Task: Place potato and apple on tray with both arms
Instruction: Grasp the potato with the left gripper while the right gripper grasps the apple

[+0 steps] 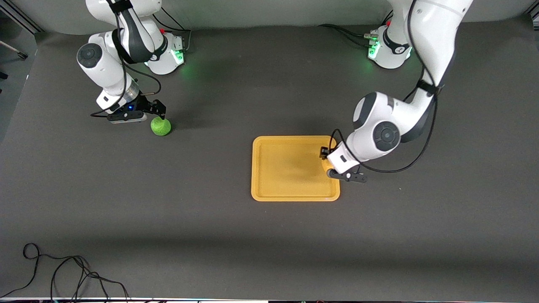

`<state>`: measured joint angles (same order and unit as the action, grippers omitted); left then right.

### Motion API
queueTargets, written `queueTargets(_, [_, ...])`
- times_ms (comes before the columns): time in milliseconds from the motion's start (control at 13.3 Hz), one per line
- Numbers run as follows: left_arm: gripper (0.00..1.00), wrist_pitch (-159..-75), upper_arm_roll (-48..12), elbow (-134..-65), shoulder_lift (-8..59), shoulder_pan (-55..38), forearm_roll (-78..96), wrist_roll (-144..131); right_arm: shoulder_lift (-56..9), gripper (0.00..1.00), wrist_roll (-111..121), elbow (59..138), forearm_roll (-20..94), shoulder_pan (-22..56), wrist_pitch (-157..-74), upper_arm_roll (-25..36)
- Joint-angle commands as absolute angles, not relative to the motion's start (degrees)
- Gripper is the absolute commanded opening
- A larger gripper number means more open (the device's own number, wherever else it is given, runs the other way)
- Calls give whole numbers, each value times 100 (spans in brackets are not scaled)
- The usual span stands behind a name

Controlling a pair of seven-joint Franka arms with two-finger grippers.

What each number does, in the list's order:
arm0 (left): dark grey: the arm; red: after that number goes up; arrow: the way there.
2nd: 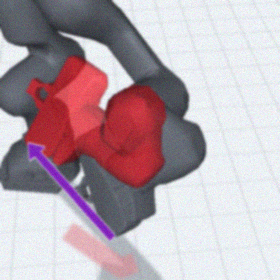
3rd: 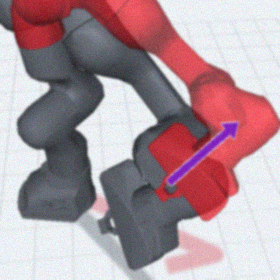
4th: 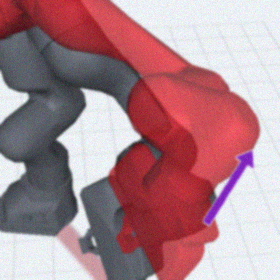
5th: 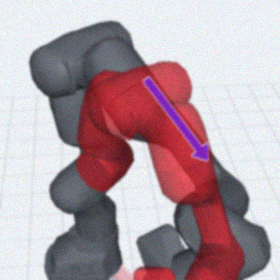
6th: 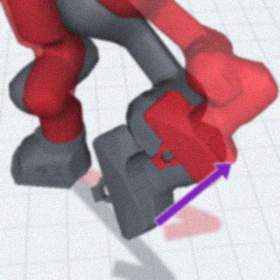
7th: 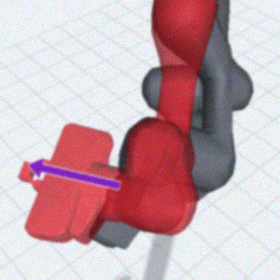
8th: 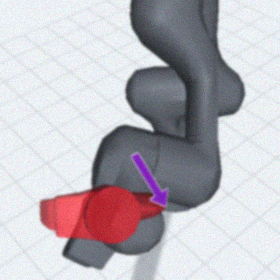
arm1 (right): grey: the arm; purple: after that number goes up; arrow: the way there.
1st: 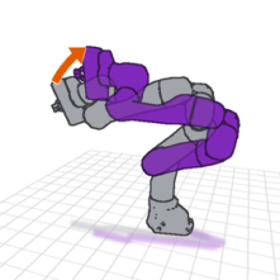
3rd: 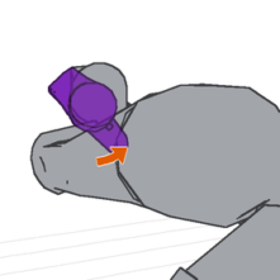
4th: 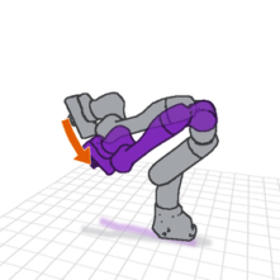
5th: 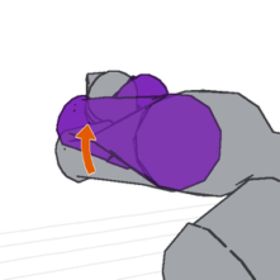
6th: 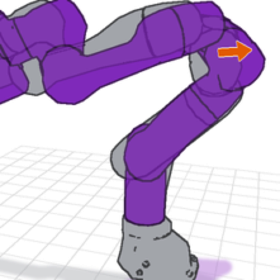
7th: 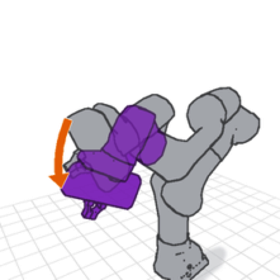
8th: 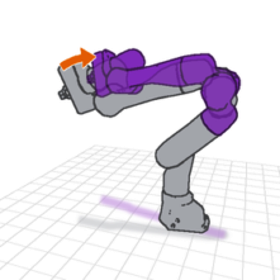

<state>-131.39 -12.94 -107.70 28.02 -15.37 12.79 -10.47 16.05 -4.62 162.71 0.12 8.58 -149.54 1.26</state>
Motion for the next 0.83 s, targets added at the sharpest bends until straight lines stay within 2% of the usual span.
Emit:
queueTargets(0, [24,-13052,-1231,-10564,2979,-1757,1230,-1396,1014,100,-431,16541,-61,896,-15931,464])
queueTargets(151, [29,-13052,-1230,-10564,3014,-1758,934,-1687,346,100,-352,16550,-53,896,-16670,527])
queueTargets(226, [32,-13069,-1230,-10556,3067,-1732,897,-1670,204,100,-360,16541,-53,896,-16760,527])
queueTargets(527, [45,-13113,-1222,-10468,3278,-1723,739,-1591,159,100,-387,16541,-53,923,-16612,519])
queueTargets(603, [71,-13113,-1222,-10468,3287,-1723,660,-1582,123,100,-395,16541,-44,1019,-16490,519])
queueTargets(678, [88,-13122,-1222,-10468,3287,-1723,607,-1582,132,100,-396,16550,-44,1037,-16366,519])
queueTargets(753, [98,-13113,-1222,-10468,3278,-1714,554,-1582,132,100,-396,16541,-35,1037,-16235,527])
